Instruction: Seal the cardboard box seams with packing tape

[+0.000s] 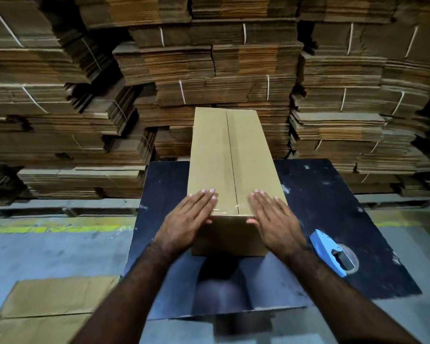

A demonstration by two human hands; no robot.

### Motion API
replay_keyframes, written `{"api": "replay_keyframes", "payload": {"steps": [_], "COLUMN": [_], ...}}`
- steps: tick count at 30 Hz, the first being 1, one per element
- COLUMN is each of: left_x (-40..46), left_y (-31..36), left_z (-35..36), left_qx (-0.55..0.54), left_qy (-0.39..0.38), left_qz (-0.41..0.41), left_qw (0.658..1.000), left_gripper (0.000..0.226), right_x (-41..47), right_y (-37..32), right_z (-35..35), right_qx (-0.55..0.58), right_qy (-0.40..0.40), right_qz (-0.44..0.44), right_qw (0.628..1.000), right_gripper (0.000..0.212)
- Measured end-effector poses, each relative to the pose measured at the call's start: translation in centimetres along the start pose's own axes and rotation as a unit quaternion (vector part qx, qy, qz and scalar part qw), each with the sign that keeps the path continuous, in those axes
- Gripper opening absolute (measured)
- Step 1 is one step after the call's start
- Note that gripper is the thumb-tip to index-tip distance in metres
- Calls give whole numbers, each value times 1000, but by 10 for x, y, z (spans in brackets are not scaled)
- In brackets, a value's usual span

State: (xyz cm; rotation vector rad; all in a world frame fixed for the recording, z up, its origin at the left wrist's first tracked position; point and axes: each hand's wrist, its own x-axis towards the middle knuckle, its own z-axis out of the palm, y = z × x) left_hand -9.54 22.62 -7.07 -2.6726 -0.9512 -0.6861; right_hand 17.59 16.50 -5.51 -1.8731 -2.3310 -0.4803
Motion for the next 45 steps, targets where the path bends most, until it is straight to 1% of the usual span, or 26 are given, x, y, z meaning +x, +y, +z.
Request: {"api": "replay_keyframes", "payload": {"steps": [2,4,5,6,7,8,10,12,13,14,15,16,17,18,19,21,23,25,29,32,35,38,41,43,44,45], "left_x": [-2,-4,-5,-4,-1,4,17,29,32,34,35,36,37,37,37,37,37,41,48,44,36,33,30,30,34,36], "left_y": [-1,2,8,15,24,33,50,57,57,53,49,45,42,41,41,43,52,67,112,138,157,171,176,180,184,188], "left_z": [-2,-4,-6,-8,-10,-12,-18,-23,-25,-26,-25,-23,-20,-17,-13,-5,0,0,-7,-10,-14,-23,-28,-32,-38,-43], "left_qx": [-27,-78,-121,-175,-245,-323,-443,-495,-520,-545,-564,-574,-570,-557,-544,-536,-540,-543,-554,-544,-539,-531,-527,-518,-494,-467], "left_qy": [2,-9,-12,-7,6,27,73,92,96,99,102,100,95,83,75,62,47,38,33,48,62,63,69,65,54,52], "left_qz": [-18,-47,-77,-125,-187,-256,-381,-465,-498,-527,-546,-555,-555,-552,-547,-542,-539,-537,-541,-545,-554,-571,-579,-584,-582,-596], "left_qw": [999,996,990,977,951,911,808,728,687,644,611,593,599,614,632,645,645,644,632,635,631,624,618,622,643,651], "left_gripper": [51,55,58,62,67,70,68,65,68,69,67,63,59,58,56,51,49,53,56,56,56,55,55,55,54,53], "right_x": [-6,-13,-15,-15,-13,-9,1,10,12,12,12,11,10,8,5,-2,-13,-27,-56,-79,-99,-111,-119,-121,-121,-121], "right_y": [10,14,13,10,5,0,-12,-12,-8,-3,3,9,14,19,24,33,42,52,78,92,96,99,100,101,100,99], "right_z": [-2,-3,-3,-2,-2,-3,-9,-19,-23,-26,-27,-29,-30,-31,-32,-37,-42,-43,-46,-48,-45,-47,-51,-53,-57,-59], "right_qx": [2,43,92,162,243,310,411,476,496,509,523,536,547,553,553,543,538,541,544,542,538,547,554,551,536,518], "right_qy": [-11,-12,-6,10,35,72,115,102,86,63,38,13,-7,-21,-28,-40,-50,-52,-55,-71,-80,-76,-91,-101,-101,-92], "right_qz": [9,27,49,85,132,186,306,398,422,432,433,432,430,426,421,419,421,418,409,392,369,361,345,340,343,354], "right_qw": [1000,999,995,983,960,929,851,778,754,742,733,725,718,715,719,726,728,727,731,740,754,751,752,756,765,773], "right_gripper": [66,67,67,67,66,65,61,57,56,54,52,51,52,53,54,53,52,52,54,55,57,57,57,57,58,59]}}
